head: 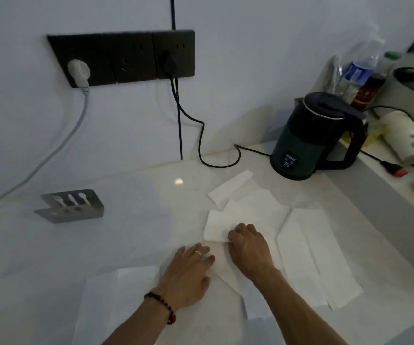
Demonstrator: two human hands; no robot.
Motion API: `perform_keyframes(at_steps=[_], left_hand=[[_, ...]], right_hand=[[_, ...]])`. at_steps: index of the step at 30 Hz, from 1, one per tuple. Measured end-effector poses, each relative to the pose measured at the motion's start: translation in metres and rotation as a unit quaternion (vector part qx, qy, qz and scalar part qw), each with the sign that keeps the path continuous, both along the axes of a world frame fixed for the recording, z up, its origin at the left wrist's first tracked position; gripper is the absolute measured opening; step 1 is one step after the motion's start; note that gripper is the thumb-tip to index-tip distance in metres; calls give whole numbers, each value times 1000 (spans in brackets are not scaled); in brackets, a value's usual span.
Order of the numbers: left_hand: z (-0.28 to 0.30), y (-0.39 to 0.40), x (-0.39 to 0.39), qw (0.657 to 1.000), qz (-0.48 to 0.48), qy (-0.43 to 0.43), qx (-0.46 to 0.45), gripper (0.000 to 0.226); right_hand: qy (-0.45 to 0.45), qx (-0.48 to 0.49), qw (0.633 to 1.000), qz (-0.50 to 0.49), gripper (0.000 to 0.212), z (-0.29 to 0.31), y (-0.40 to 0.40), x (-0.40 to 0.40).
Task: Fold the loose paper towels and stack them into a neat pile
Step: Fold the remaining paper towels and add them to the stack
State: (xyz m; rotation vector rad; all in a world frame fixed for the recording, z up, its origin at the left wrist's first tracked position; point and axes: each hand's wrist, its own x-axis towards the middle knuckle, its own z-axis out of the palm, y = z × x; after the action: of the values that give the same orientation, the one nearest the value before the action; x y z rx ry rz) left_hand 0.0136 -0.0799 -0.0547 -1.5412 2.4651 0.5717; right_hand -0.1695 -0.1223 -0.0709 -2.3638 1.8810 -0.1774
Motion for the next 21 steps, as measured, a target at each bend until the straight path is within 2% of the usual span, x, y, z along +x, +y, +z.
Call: perform_keyframes(at_steps=[1, 3, 7, 9, 10, 12, 15, 19, 21], left_hand=[[0, -1, 1, 1000, 1, 1, 0, 55], [-1, -2, 2, 1000, 7, 10, 3, 55], [-4, -2, 1, 999, 27, 37, 11, 54], [-3, -2, -2, 993, 61, 96, 8, 52], [-1, -2, -4, 983, 100, 155, 8, 50], [10, -4, -9, 934, 209, 290, 15, 42], [35, -11, -14, 821, 345, 444, 101, 27], [70, -7, -14, 686, 395, 567, 228, 24], [82, 2, -9, 655, 411, 593, 223, 24]], right_hand=[[-27, 5, 1000, -10, 5, 1, -4, -1], [-99, 49, 992, -60, 22, 8, -11, -5], [-324, 124, 923, -168, 37, 36, -14, -11], [-388, 133, 892, -190, 42, 50, -10, -12], [-412, 132, 880, -197, 41, 57, -6, -12], [-454, 127, 856, -210, 36, 73, 0, -10], [-519, 132, 812, -233, 29, 101, 19, -4], [-589, 151, 767, -205, 23, 119, 49, 16], [-597, 138, 758, -224, 20, 117, 61, 29]])
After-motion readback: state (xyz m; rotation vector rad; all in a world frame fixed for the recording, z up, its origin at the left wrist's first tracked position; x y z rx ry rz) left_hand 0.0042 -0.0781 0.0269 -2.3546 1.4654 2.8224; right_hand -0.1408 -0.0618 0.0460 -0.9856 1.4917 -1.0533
